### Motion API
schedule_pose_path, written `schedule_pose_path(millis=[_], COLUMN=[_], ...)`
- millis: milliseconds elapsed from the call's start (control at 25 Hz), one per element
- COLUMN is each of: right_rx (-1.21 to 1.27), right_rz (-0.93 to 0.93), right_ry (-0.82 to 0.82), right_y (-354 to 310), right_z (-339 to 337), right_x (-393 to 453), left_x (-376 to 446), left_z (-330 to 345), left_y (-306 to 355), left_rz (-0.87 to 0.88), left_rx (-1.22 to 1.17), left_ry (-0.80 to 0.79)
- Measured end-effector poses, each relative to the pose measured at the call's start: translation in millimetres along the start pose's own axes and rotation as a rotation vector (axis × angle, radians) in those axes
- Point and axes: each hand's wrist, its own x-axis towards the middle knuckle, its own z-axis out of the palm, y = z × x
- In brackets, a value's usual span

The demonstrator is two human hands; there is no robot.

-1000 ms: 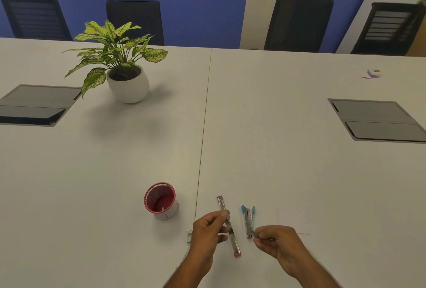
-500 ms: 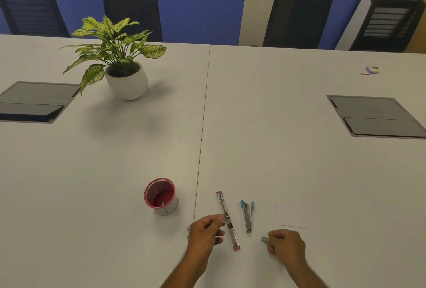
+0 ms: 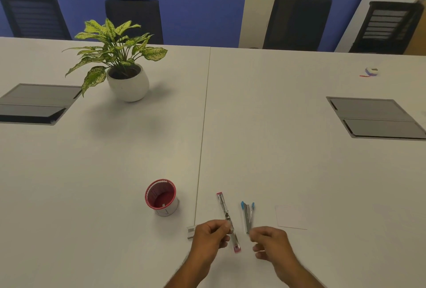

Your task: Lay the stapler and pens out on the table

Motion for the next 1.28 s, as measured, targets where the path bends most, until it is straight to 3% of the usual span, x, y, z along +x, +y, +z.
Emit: schedule_pose_path(millis=[120, 200, 400, 560, 640, 760, 920, 1280], right_rx=[0.111, 0.077, 0.024, -0.023, -0.033, -0.051, -0.118, -0.244], right_rz=[0.041, -0.006, -0.058, -0.054, -0.037, -0.008, -0.02, -0.123], right_ry=[-0.28, -0.326, -0.267, -0.19, -0.15, -0.117, -0.089, -0.001], right_y=[-15, -20, -19, -18, -17, -15, -15, -25], right_z=[15, 21, 27, 28, 28, 27, 26, 31], right_x=[-13, -16, -13, -10, -8, -7, -10, -19], left_x=[-2, -3, -1, 4, 10, 27, 42, 42], left_z=[4, 6, 6, -1, -11, -39, -67, -66], left_y=[1, 2, 1, -3, -7, -20, -28, -28], left_rz=[0.044, 0.082, 0.189, 0.26, 0.32, 0.402, 0.357, 0.412], left_rx=[0.058, 0.099, 0.293, 0.425, 0.535, 0.886, 1.301, 1.276], left_ry=[-0.028, -0.021, 0.042, -0.005, 0.112, 0.254, 0.172, 0.154])
